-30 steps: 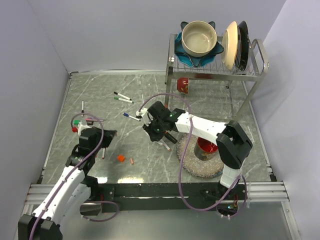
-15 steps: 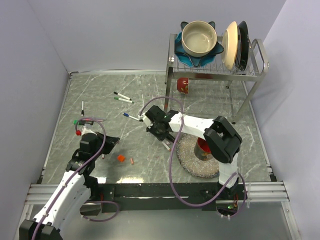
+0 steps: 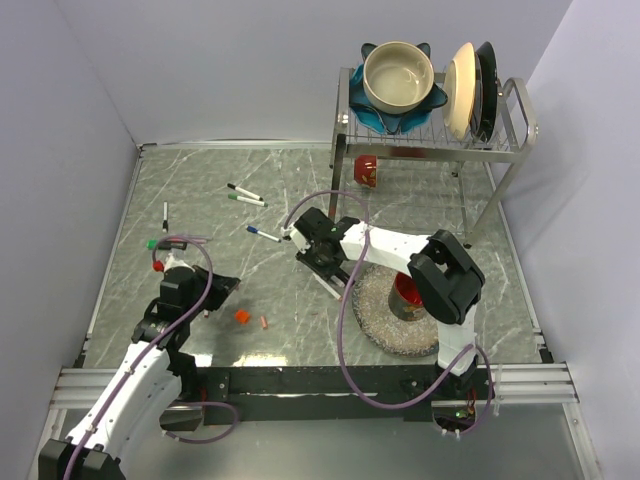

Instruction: Open the pen caps

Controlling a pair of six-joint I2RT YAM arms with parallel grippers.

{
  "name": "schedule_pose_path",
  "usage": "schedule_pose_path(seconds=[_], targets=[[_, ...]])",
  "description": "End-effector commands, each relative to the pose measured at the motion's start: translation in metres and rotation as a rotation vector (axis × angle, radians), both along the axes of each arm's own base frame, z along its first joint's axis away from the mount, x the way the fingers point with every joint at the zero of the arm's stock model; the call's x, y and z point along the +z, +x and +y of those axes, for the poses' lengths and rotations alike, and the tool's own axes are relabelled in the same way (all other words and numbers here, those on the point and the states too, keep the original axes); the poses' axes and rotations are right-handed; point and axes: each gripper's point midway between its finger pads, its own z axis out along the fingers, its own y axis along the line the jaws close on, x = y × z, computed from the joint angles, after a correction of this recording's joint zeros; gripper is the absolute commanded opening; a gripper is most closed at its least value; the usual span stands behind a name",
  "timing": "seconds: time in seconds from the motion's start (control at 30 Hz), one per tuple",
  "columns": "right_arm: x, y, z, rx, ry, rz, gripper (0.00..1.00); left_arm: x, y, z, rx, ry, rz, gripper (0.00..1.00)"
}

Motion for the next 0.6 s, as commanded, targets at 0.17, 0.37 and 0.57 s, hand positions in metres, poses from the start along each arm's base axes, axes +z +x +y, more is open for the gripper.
schedule_pose_path(seconds=[0.17,0.37,0.57], targets=[[0.031,0.011,0.012,0.022,0.080,-0.036,0.37,-0.002,-0.003,-0.005,-0.065,0.031,0.026,0.01],[0.050,0.002,0.019,0.079,0.162,-0.018,0.38,-0.018,-0.007,-0.009,-0.114,0.057,0.098,0.08],[0.055,0.001,0.020,0.087,0.184,-0.012,0.39,-0.039,-0.009,-0.010,-0.139,0.088,0.194,0.14]])
